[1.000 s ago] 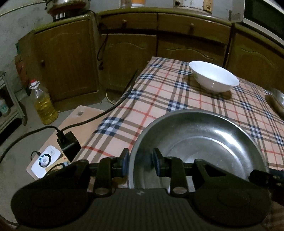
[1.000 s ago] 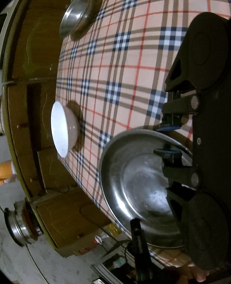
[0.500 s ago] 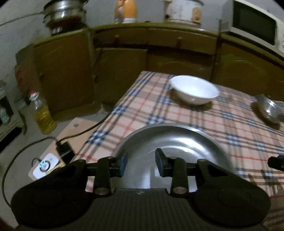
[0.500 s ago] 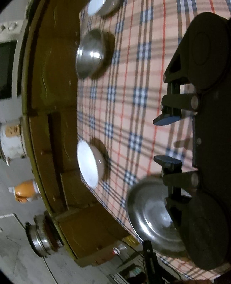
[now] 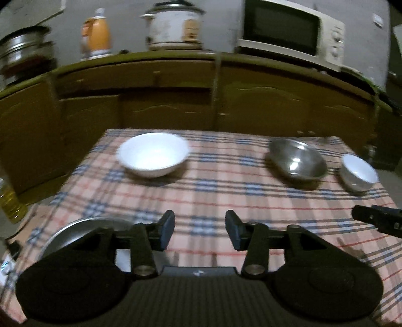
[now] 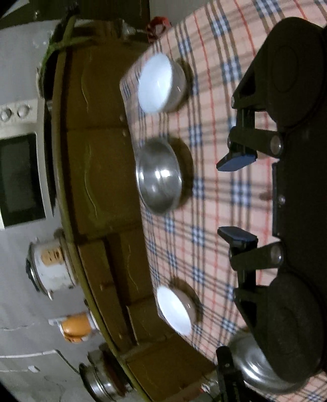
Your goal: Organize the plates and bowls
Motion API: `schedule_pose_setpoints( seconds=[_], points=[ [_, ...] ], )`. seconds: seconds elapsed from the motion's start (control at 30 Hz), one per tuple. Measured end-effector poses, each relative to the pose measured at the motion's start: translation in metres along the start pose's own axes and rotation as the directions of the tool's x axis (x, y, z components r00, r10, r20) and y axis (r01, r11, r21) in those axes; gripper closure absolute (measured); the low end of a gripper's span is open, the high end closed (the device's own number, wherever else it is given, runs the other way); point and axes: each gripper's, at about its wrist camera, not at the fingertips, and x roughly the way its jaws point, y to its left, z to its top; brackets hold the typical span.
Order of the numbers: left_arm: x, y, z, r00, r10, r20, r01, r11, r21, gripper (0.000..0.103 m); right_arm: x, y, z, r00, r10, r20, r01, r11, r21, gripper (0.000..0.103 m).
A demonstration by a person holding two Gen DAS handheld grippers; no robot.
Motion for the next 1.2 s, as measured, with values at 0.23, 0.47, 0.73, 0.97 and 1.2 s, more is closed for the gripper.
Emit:
schedule_pose_setpoints(
  seconds=[0.23,0.47,0.73,0.97,1.2],
  points=[
    [0.029,-0.052,0.026,0.999,-0.047,0.019,0.046,0.998,0.045,0.035,0.009,-0.045,0.029,0.999,-0.033,0.028,0.033,0.999,0.012,0.034],
    [0.072,-0.089,0.055,0.997,-0.059,0.042,0.054,0.992,0.115,0.022,0.046,-0.069,0.062,0.999,-0.031,0.027,0.030,0.999,0.029,0.031],
    [0.136,-0.108,0.076,0.997,-0.075,-0.004,0.075,0.994,0.083,0.022,0.110,-0.072,0.082,0.999,-0.015,-0.029,0.016,1.000,0.023,0.031],
    [0.183,-0.117,0.087,0.997,-0.063,-0.036,0.066,0.993,0.101,0.022,0.161,-0.075,0.088,0.995,-0.069,-0.071,0.069,0.998,0.005,0.031],
    [0.217,-0.120,0.086,0.994,-0.061,-0.089,0.070,0.993,0.098,0.039,0.198,-0.086,0.083,0.988,-0.077,-0.135,0.082,0.996,0.029,0.031]
  ],
)
